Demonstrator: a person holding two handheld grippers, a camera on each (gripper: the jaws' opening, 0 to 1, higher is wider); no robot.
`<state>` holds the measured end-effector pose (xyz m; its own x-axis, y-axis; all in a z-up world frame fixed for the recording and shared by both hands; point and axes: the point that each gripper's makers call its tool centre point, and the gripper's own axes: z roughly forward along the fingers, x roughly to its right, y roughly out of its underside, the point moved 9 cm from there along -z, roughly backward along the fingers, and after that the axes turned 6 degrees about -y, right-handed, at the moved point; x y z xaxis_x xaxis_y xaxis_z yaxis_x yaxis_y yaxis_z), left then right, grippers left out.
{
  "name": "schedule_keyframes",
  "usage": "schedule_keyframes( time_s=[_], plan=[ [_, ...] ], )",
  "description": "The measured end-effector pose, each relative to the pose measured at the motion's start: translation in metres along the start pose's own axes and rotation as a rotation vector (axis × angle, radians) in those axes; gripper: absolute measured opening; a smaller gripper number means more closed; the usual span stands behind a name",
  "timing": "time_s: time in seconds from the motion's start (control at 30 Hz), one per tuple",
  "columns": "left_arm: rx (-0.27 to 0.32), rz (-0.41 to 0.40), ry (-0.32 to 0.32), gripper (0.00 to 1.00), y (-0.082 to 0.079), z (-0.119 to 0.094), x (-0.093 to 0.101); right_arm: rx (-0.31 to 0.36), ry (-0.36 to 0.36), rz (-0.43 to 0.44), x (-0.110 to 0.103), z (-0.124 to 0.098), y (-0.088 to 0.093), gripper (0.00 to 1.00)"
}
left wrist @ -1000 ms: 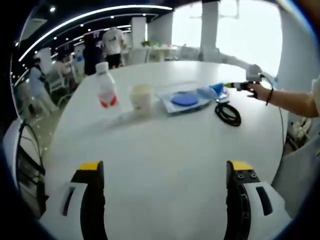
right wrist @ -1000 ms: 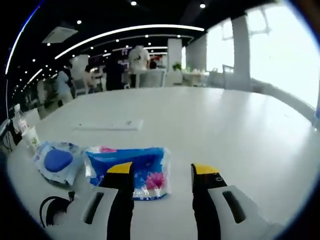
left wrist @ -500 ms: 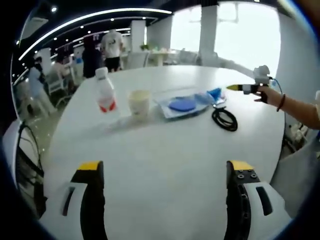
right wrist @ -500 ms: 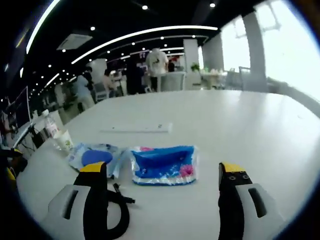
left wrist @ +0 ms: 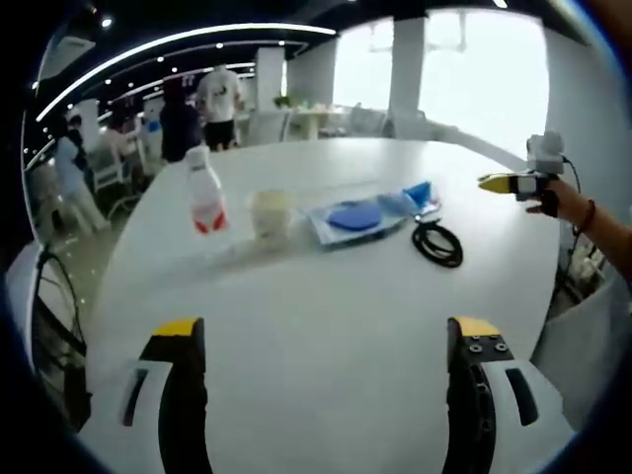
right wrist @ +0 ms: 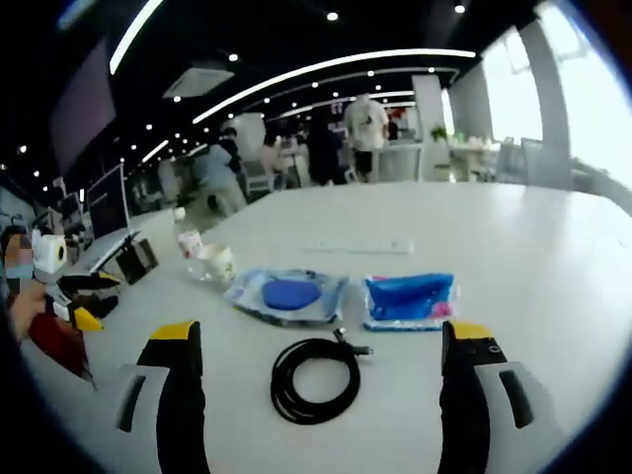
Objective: Arrange the tabletop items into an orderly group along one side of the table until the central work area is clear of visible clutter.
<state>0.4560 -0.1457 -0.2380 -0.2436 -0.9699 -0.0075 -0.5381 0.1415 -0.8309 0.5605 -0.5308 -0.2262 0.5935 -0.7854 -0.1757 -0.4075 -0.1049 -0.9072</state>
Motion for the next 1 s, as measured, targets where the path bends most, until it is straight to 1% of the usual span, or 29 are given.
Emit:
schedule_keyframes(
  time_s=[0.03,0.13,0.23,0.47,0.57,0.7,0.77,0.87,0.93,1.0],
  plan=[
    [0.004,-0.008,0.004,0.99,-0.001,-0.001,0.000,-0.010,-0.020,-0.004,-0.006,-0.003,0.001,0.99],
    [0.019,-0.027,0.011,0.99,-0.003,-0.003,0.001,-0.020,-0.038,-0.008,-0.015,-0.008,0.004,0.99],
    [0.022,-0.037,0.013,0.99,-0.003,-0.006,0.002,-0.039,-0.046,-0.014,-0.021,-0.012,0.008,0.99],
    [0.018,-0.032,0.017,0.99,0.001,-0.015,0.007,-0.077,-0.060,-0.030,-0.038,-0.026,0.021,0.99],
    [0.014,-0.029,0.017,0.99,0.003,-0.017,0.009,-0.084,-0.053,-0.040,-0.043,-0.033,0.025,0.99],
    [0.007,-0.036,0.014,0.99,0.007,-0.020,0.010,-0.089,-0.065,-0.022,-0.051,-0.041,0.030,0.99],
    [0.010,-0.039,0.015,0.99,0.009,-0.020,0.004,-0.087,-0.063,-0.028,-0.055,-0.044,0.031,0.99],
    [0.008,-0.040,0.016,0.99,0.011,-0.022,0.009,-0.097,-0.057,-0.031,-0.061,-0.049,0.034,0.99],
    [0.005,-0.037,0.012,0.99,0.012,-0.023,0.010,-0.088,-0.064,-0.023,-0.065,-0.051,0.036,0.99],
    [0.005,-0.030,0.009,0.99,0.013,-0.025,0.011,-0.093,-0.075,-0.010,-0.069,-0.051,0.039,0.99]
  ],
)
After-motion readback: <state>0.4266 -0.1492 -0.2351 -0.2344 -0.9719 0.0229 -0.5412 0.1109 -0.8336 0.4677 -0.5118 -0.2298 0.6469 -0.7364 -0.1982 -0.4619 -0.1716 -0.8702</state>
